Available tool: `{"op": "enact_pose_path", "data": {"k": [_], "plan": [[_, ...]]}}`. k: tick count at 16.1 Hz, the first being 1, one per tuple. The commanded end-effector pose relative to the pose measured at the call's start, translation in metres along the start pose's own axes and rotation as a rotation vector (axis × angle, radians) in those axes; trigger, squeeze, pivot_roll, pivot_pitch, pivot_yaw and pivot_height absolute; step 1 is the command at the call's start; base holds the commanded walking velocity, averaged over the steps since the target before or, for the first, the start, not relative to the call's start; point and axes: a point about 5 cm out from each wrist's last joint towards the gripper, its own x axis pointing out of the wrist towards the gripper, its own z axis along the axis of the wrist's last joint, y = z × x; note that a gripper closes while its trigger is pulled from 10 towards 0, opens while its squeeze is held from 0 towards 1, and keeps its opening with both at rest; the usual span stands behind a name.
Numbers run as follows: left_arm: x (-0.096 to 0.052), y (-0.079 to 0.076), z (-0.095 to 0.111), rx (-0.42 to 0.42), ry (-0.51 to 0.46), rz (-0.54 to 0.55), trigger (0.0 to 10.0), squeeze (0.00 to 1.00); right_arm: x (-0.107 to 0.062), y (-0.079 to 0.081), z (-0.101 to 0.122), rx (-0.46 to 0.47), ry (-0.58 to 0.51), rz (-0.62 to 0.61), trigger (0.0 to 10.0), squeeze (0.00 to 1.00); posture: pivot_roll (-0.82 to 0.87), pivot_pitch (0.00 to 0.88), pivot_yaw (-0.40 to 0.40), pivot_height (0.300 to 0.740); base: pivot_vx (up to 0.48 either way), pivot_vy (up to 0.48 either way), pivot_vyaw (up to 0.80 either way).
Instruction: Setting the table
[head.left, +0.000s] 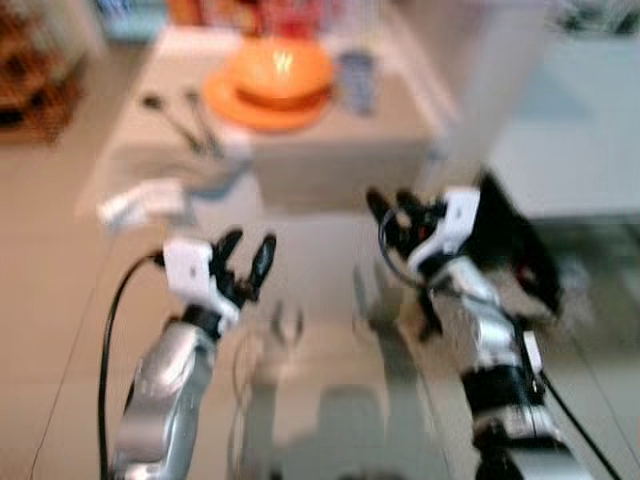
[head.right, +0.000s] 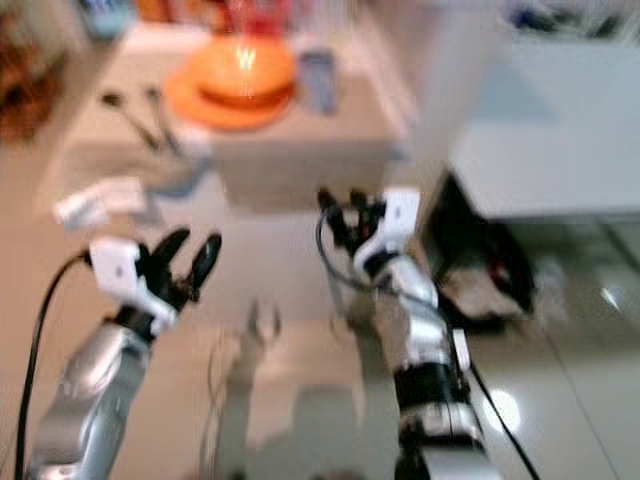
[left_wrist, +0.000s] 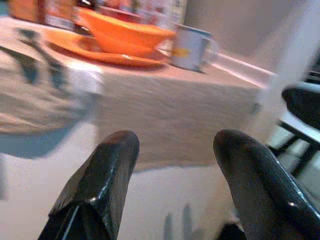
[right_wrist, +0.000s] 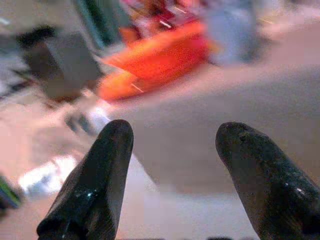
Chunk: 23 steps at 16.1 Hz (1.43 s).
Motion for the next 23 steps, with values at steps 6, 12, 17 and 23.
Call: {"op": "enact_pose_path", "data": {"k": [6,12,17,23], "plan": [[0.012,-0.026,0.045,0.032,-0.136,-0.178,10.0,0.00,0.009,0.014,0.050,-0.038,-0.187,0.082,10.0,0.00,-0.06,0.067,-0.007,0.740,0.479,0.000,0.00],[0.016,-0.018,0.060,0.092,-0.188,-0.095,10.0,0.00,0.003,0.017,0.066,-0.189,-0.220,0.066,10.0,0.00,-0.07,0.067,-0.005,0.740,0.126,-0.064,0.00],[0.019,-0.018,0.056,0.078,-0.147,-0.066,10.0,0.00,0.004,-0.002,0.080,-0.413,-0.236,-0.148,10.0,0.00,-0.07,0.071,-0.008,0.740,0.169,-0.231,0.00],[0.022,-0.020,0.053,0.070,-0.137,-0.042,10.0,0.00,0.044,0.010,0.048,-0.496,-0.052,-0.179,10.0,0.00,-0.07,0.079,-0.009,0.740,0.000,0.000,0.00]]}}
